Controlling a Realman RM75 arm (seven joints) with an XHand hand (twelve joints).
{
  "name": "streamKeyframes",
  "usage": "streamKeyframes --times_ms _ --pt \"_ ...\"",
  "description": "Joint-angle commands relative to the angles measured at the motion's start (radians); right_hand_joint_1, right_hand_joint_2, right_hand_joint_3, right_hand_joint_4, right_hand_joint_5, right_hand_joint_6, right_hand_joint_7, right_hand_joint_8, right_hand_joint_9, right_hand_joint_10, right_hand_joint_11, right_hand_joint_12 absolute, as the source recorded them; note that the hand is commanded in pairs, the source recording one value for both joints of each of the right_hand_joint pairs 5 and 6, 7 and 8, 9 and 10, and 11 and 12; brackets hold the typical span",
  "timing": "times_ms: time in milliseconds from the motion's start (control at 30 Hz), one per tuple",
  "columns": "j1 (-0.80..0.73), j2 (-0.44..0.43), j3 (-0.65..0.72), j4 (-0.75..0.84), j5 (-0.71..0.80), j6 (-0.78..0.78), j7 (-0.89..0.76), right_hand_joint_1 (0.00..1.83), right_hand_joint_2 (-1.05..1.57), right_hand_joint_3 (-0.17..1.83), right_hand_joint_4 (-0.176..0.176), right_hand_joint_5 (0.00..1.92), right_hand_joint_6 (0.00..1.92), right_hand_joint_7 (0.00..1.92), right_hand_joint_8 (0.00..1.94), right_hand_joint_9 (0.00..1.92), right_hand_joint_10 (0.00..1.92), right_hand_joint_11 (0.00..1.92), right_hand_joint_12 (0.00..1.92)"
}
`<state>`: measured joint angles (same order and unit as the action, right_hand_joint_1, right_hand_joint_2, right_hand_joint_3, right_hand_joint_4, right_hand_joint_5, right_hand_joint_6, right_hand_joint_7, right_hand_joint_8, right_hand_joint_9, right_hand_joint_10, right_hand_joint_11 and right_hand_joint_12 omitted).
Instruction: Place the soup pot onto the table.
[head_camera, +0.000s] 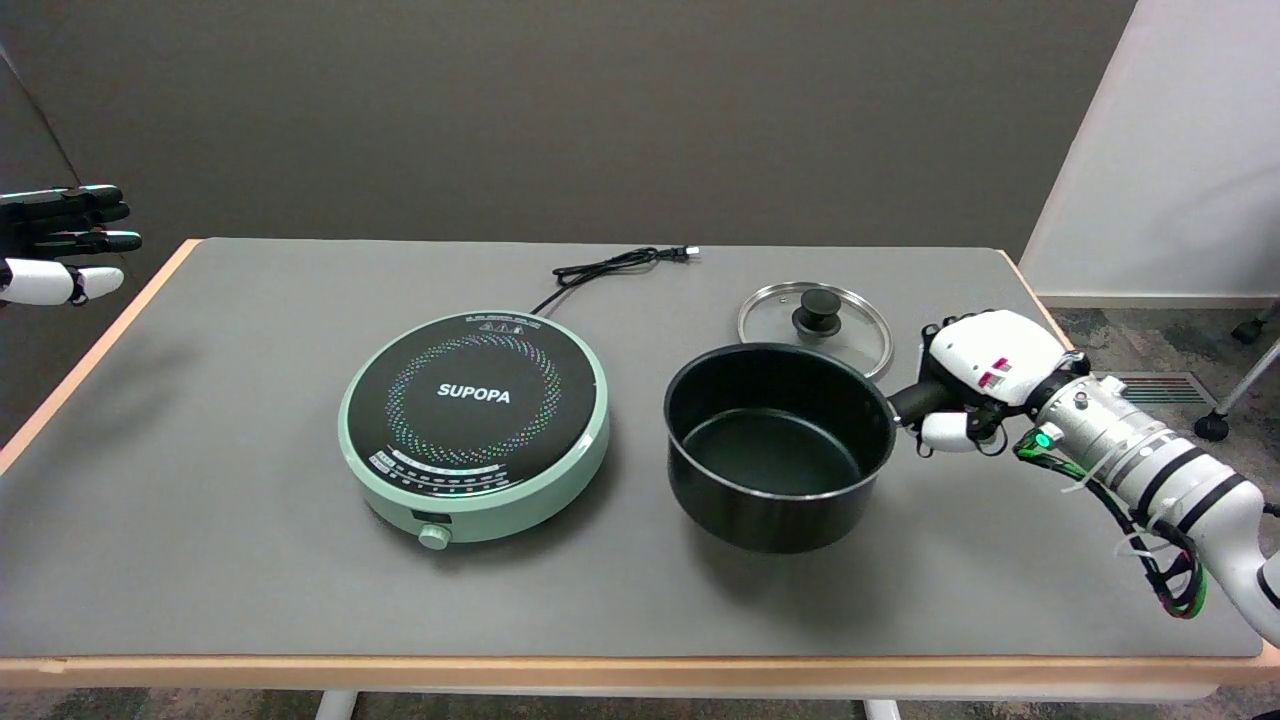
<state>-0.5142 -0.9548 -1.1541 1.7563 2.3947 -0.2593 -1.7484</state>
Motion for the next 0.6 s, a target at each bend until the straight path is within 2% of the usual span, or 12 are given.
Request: streamKeyframes --times_ms 33,600 --pt "0.056 0.066 -0.045 -0.137 0.064 -0.18 0.001 0.94 1.12 1.34 -0.021 1.92 1.92 1.92 1.92 1.92 1.92 1.92 1.92" --pt "0.08 0.058 0.178 -0.462 0.126 -0.347 -0.003 0.94 1.12 1.36 -0.022 1.92 1.92 1.92 1.92 1.92 1.92 1.92 1.92"
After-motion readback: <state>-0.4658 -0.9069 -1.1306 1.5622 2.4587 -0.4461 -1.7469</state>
